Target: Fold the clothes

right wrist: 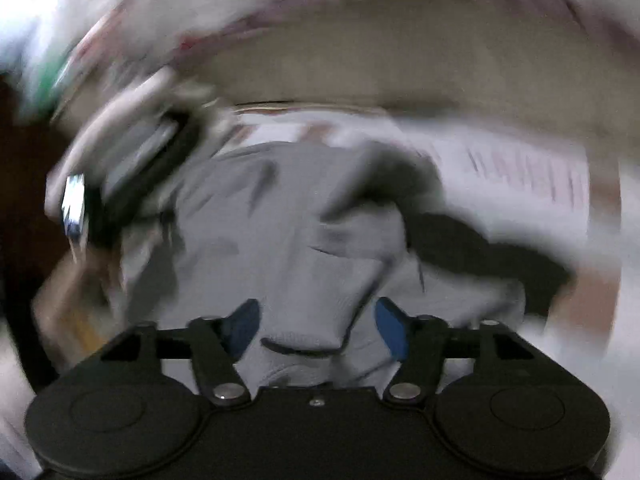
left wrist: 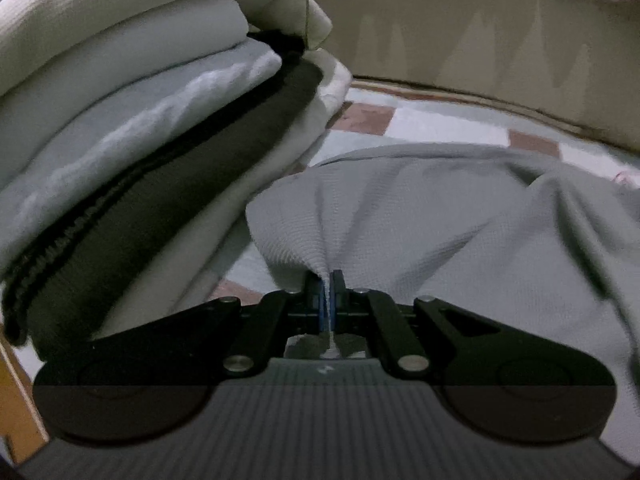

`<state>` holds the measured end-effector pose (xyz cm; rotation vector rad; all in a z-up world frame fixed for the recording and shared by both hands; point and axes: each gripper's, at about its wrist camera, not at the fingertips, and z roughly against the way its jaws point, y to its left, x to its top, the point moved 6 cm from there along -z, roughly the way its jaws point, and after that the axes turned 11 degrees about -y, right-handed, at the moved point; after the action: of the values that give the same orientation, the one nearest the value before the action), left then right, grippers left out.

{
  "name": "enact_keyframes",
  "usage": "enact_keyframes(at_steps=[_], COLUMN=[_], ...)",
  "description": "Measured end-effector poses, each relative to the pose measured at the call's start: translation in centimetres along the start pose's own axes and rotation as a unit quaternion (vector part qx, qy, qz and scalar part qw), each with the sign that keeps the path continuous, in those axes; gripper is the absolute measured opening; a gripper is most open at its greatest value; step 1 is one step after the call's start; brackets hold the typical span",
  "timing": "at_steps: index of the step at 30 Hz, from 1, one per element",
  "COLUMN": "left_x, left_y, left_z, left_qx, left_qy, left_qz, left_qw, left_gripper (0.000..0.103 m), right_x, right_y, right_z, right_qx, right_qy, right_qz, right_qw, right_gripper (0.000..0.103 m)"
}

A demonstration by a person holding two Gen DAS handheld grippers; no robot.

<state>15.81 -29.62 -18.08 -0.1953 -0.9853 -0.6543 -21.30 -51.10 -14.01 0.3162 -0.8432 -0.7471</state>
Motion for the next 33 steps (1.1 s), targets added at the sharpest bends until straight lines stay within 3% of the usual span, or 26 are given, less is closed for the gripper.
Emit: enact_keyframes(at_steps=[1,3,7,10,12,13,15,16,18,20,21,28,33], left_x=[0.0,0.1,-0.2,-0.5,-0.6,-0.3,0.6,1.1,1.8,2.4,2.6,2.3,3.2], left_y=[-0.2,-0.6,-5.5,-9.2,-11.6,-12.8,-15.4,-16.6,-18.6,-20.2,-20.8,-23.5,-24.2], left_z=[0.2,0.6,3.3,5.3,6.6,7.2,7.9,8.0,7.7,7.1,6.9,6.5,7.7], left_qx=[-0.003,-0.011,-0.07,-0.114,-0.143,-0.154,-0.176,-0.185,-0.199,-0.209,-0.213,-0.181,-0.159], left_qy=[-0.003,-0.009,-0.009,-0.008,-0.009,-0.013,-0.02,-0.021,-0.007,0.015,0.024,0.054,0.047], left_qz=[0.0,-0.001,-0.033,-0.057,-0.072,-0.071,-0.068,-0.061,-0.038,-0.008,0.004,0.011,0.005], left_qw=[1.0,0.9999,0.9969,0.9918,0.9871,0.9854,0.9819,0.9807,0.9793,0.9778,0.9767,0.9819,0.9862], left_gripper=[0.003,0.003,0.005,0.02,0.038,0.041,0.055,0.058,0.06,0.06,0.06,0.062,0.066], right_x=[-0.8,-2.5,-2.6,-1.8,-1.8,-1.5,-2.1,-2.5,-2.9,-2.9,-2.5,0.8,1.8], right_y=[-2.2,-6.2,-8.9,-8.5,-7.1,-6.5,-6.0,-5.9,-5.9,-5.8,-5.8,-5.5,-6.0], right_z=[-0.3,-0.6,-0.5,-1.5,-3.0,-3.9,-5.0,-5.8,-6.2,-5.8,-5.4,-0.4,0.6], right_qx=[-0.024,-0.06,-0.051,-0.017,-0.008,-0.01,-0.004,0.006,0.016,0.015,0.01,-0.027,-0.057], right_qy=[0.023,0.056,0.025,0.009,0.014,0.018,0.032,0.044,0.051,0.046,0.036,-0.082,-0.093], right_qz=[-0.071,-0.187,-0.266,-0.296,-0.295,-0.289,-0.279,-0.285,-0.29,-0.27,-0.26,-0.224,-0.18], right_qw=[0.997,0.979,0.962,0.955,0.955,0.957,0.96,0.958,0.955,0.962,0.965,0.971,0.978], right_gripper=[0.07,0.07,0.07,0.07,0.07,0.069,0.062,0.056,0.045,0.012,0.008,0.007,0.007])
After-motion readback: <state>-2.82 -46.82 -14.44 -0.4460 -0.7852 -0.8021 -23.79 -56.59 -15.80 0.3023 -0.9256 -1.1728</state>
